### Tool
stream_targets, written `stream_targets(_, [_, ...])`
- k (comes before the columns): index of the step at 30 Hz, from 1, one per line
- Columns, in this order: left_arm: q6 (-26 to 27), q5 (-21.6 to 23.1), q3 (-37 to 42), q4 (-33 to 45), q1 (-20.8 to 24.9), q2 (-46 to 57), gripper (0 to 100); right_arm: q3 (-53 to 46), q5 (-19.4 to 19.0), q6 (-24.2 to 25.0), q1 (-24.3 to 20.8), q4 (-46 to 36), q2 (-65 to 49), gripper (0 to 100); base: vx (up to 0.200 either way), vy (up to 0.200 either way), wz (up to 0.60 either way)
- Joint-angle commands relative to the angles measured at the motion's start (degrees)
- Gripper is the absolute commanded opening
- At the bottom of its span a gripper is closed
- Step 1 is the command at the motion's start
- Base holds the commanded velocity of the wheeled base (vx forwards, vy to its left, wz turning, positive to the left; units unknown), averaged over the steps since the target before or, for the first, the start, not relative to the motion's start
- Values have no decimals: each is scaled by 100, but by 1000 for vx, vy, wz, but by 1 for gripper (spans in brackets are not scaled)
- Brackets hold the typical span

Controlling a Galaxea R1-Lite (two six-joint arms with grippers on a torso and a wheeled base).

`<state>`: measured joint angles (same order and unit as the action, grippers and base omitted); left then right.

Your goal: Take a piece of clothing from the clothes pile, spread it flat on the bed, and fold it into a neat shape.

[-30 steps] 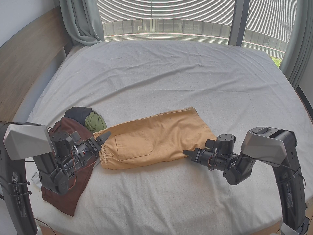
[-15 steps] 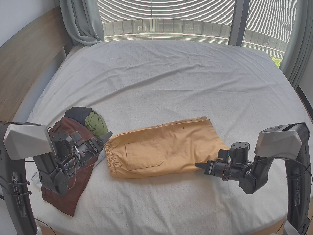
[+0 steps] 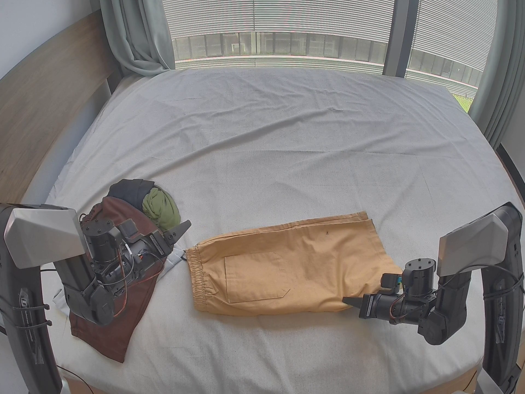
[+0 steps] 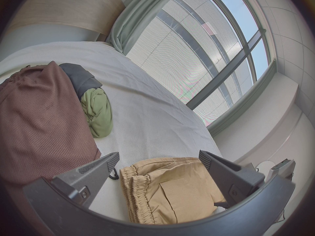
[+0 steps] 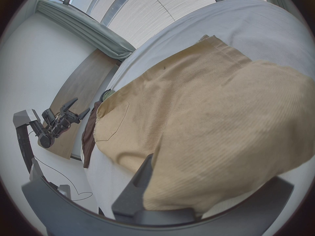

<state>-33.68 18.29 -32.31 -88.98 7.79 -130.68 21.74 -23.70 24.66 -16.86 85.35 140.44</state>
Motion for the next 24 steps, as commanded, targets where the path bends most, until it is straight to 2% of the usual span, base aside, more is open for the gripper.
stream_targets(1, [108,237,58,-14,-76,-1,100,-99,-3,-76,7,26,142,0,0,0,0])
stream_targets(9, [591,905,313,-14,-173,-19,100,-99,-3,-84,7,290,274,0,0,0,0])
stream_targets(10, [600,931,330,-14,-173,-10,100,-99,-3,-84,7,290,274,100,0,0,0])
stream_targets(24, [600,1028,400,-23,-173,122,100,-565,-3,-93,-107,290,124,100,0,0,0])
